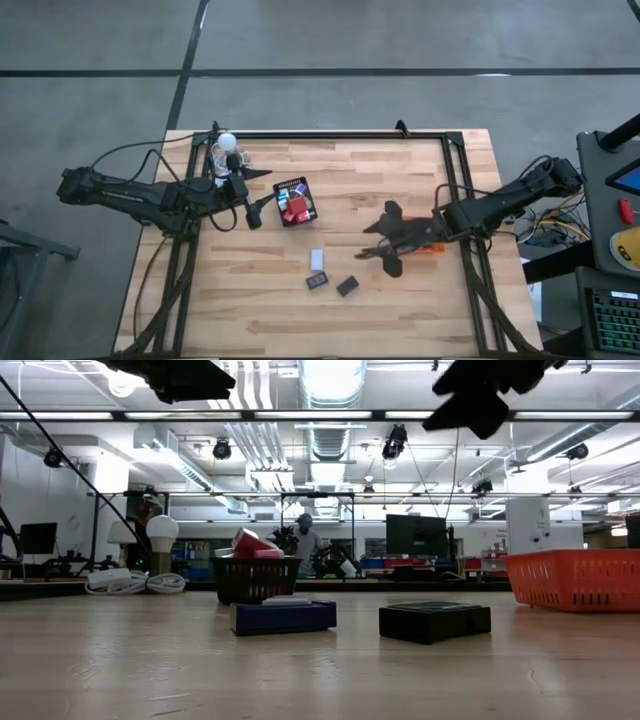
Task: Pick & Place Office items
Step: Put the black digital clock in the orange bin
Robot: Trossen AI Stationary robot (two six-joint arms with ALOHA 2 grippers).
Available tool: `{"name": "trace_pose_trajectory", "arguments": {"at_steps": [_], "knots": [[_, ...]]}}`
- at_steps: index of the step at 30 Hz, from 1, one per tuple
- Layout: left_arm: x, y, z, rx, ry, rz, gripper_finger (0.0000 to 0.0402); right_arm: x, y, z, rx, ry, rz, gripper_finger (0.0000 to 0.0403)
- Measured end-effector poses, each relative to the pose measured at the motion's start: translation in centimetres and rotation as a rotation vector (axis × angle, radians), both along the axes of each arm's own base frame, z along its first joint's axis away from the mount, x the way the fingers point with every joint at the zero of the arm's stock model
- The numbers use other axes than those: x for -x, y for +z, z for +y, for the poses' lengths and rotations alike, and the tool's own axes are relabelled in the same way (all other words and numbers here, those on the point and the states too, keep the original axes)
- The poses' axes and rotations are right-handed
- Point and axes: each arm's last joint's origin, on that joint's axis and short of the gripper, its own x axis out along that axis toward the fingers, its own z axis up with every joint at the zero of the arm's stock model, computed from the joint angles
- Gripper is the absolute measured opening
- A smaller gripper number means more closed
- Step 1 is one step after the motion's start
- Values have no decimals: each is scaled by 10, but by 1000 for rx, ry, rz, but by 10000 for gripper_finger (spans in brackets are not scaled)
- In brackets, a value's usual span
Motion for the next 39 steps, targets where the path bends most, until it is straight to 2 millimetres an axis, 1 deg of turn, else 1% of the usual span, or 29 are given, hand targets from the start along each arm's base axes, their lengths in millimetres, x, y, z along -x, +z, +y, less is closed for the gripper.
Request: {"name": "trace_pose_trajectory", "arguments": {"at_steps": [3,6,9,14,17,21,29,31,39], "knots": [[0,0,0,0,0,-1,275,-1,1,6,22,45,-42,249],[0,0,0,0,0,0,275,-3,-4,13,35,72,-35,249],[0,0,0,0,0,0,275,-9,-15,19,53,86,5,249],[0,0,0,0,0,0,275,-21,-42,25,90,90,101,249],[0,0,0,0,0,0,275,-27,-57,29,72,116,146,246],[0,0,0,0,0,0,275,-35,-70,36,27,194,191,244],[0,0,0,0,0,0,275,-54,-87,47,34,229,253,253],[0,0,0,0,0,0,275,-60,-89,51,41,265,258,254],[0,0,0,0,0,1,275,-82,-101,64,38,359,298,244]]}}
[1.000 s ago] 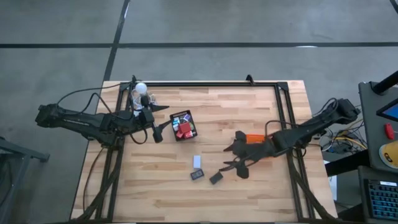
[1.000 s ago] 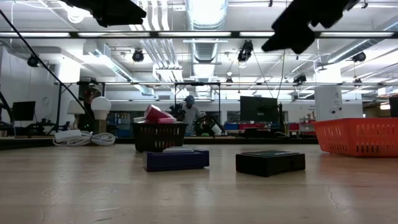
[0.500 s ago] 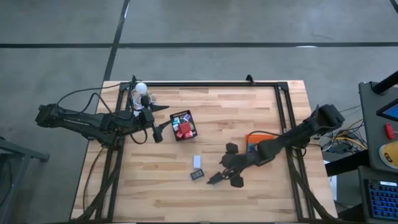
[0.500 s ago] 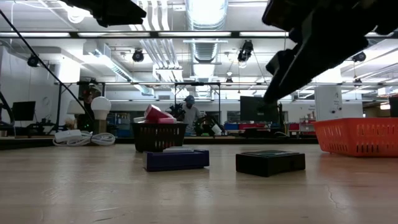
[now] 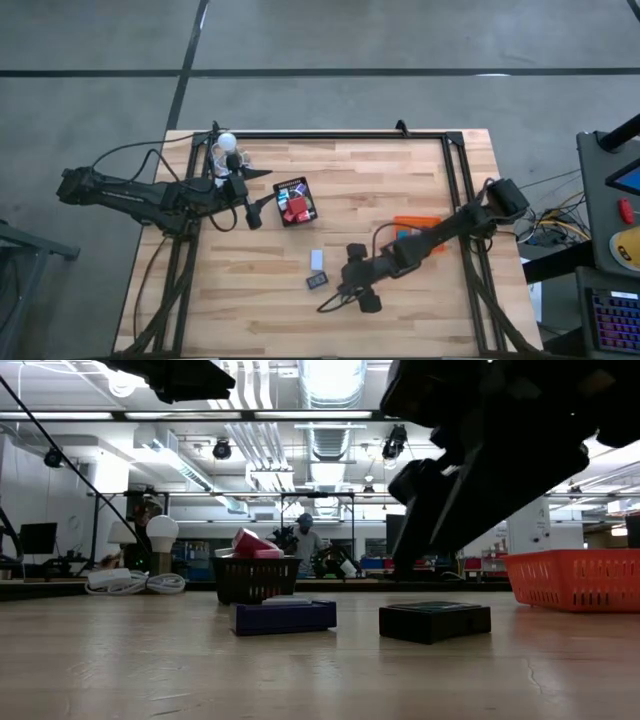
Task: Pick & Place Office items
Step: Put the black digital clock in the orange bin
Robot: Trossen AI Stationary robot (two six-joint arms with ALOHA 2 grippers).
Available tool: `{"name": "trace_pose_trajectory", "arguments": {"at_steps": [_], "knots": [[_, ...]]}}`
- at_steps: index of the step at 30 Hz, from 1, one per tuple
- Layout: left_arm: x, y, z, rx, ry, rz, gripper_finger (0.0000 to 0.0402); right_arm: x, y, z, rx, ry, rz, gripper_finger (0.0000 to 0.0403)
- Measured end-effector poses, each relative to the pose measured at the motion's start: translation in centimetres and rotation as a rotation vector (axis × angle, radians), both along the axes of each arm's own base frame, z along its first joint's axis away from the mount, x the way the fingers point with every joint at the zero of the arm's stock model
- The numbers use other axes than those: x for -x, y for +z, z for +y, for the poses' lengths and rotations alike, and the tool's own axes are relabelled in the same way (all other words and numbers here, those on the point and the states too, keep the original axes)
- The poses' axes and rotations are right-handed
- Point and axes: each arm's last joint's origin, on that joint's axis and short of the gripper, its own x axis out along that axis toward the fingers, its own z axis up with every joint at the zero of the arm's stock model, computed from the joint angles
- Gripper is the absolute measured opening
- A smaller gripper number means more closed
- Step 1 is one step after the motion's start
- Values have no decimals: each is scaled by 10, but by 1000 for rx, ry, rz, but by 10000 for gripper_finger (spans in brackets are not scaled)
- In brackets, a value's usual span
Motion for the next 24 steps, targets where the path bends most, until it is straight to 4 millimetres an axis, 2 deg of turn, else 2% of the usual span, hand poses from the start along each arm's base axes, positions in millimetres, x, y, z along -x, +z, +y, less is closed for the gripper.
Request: {"name": "trace_pose_trajectory", "arguments": {"at_steps": [7,24], "knots": [[0,0,0,-1,0,4,275,-9,-15,6,13,34,42,245],[0,0,0,-1,0,4,275,0,-25,3,18,10,95,245]]}}
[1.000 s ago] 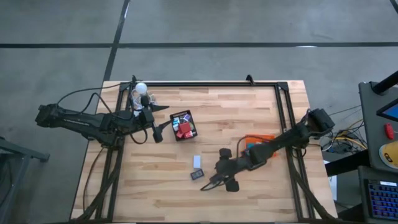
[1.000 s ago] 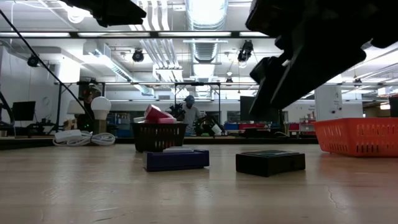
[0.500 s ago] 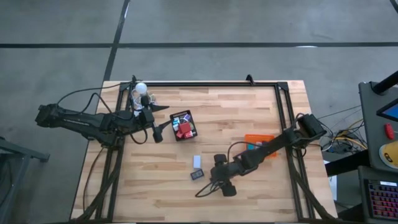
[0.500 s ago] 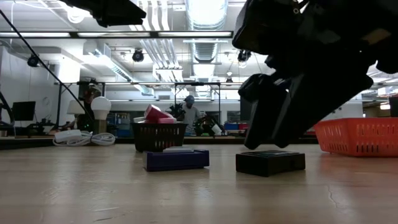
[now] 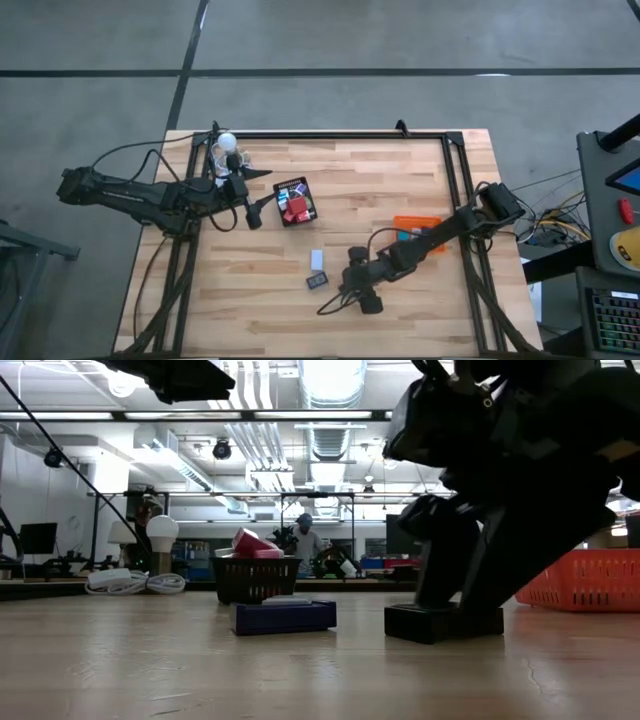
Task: Pick & Place Office items
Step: Put the black digital clock in the orange bin
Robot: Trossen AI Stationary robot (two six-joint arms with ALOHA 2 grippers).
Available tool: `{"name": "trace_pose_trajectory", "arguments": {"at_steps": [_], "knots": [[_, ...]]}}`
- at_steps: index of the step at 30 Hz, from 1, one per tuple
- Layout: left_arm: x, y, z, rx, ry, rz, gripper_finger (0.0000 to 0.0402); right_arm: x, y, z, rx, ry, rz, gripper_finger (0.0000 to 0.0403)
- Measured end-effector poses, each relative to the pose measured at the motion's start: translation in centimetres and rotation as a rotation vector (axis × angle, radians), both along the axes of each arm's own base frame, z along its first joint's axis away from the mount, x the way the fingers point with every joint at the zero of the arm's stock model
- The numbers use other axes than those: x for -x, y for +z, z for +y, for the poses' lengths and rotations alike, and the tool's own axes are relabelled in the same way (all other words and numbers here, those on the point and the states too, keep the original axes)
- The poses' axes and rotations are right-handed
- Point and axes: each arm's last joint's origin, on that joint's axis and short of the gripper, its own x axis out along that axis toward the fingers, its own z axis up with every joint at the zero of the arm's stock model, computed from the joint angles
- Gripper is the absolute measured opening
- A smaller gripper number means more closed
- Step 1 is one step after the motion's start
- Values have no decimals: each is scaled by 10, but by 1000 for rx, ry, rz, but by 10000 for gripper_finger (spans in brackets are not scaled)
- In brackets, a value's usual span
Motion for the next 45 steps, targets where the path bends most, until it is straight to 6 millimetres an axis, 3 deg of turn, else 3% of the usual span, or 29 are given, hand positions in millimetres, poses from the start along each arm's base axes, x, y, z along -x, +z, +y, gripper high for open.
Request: {"name": "trace_pose_trajectory", "arguments": {"at_steps": [15,31,40,45], "knots": [[0,0,0,0,0,0,275,7,-7,-5,-5,-51,41,232],[0,0,0,0,0,0,275,7,-8,-6,6,-37,44,156],[0,0,0,0,0,0,275,8,-7,-6,2,-41,45,180],[0,0,0,0,0,0,275,14,4,-8,-2,-42,55,179]]}}
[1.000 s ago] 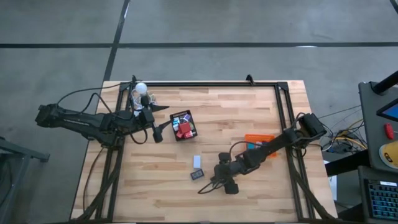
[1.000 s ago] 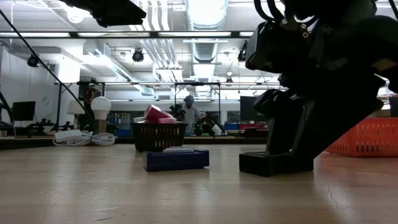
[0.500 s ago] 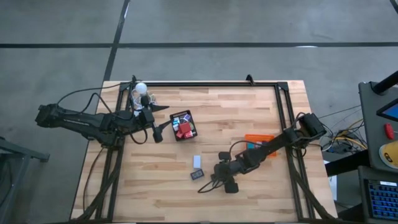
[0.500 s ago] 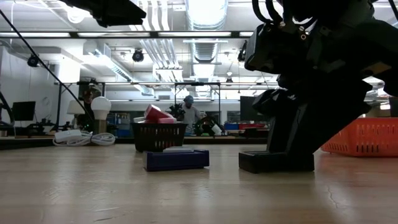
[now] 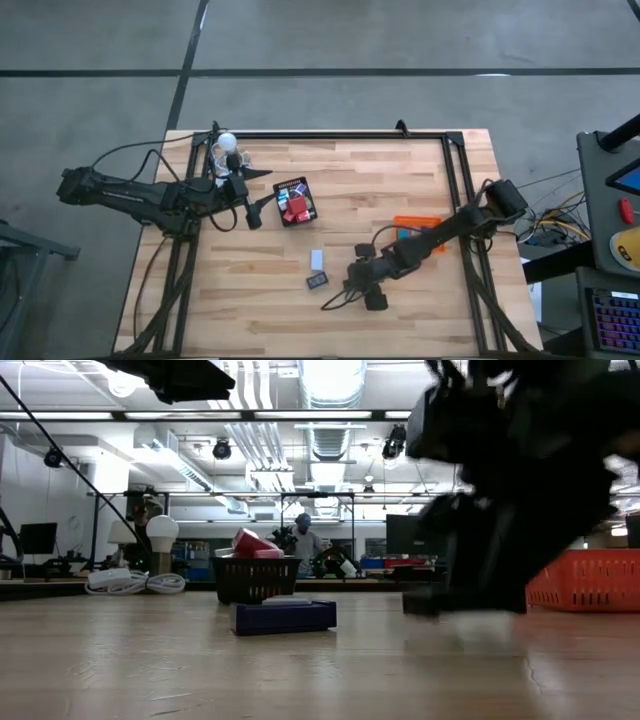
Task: Pick & Place Office items
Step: Put the black digital clock in the orange bin
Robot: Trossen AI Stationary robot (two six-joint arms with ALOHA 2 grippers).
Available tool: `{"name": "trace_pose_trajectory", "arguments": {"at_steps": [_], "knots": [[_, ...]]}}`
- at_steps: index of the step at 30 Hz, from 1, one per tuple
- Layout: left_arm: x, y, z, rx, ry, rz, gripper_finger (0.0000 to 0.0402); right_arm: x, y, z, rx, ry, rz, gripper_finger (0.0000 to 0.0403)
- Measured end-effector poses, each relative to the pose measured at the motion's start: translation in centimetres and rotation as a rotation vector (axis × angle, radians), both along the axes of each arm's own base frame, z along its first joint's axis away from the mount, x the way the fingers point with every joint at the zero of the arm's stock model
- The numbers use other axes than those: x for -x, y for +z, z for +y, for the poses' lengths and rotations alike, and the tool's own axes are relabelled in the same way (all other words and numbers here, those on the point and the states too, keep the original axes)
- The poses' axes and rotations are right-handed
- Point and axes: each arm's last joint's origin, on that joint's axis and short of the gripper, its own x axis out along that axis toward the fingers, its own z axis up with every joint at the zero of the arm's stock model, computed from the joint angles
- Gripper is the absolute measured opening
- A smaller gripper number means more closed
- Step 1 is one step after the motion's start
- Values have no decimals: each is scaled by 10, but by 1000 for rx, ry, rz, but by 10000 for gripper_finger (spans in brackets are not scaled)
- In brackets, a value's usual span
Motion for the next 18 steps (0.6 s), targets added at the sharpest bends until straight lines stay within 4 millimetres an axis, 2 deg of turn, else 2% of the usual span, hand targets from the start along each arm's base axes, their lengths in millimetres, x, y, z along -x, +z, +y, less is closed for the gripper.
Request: {"name": "trace_pose_trajectory", "arguments": {"at_steps": [4,7,12,18], "knots": [[0,0,0,0,0,0,275,4,22,-3,7,-17,-51,172],[0,0,0,0,0,0,275,11,40,-8,13,-97,-81,171],[0,0,0,0,0,-1,275,31,80,-21,-32,-341,-126,176],[0,0,0,0,0,0,275,66,115,-40,-150,-717,-133,176]]}}
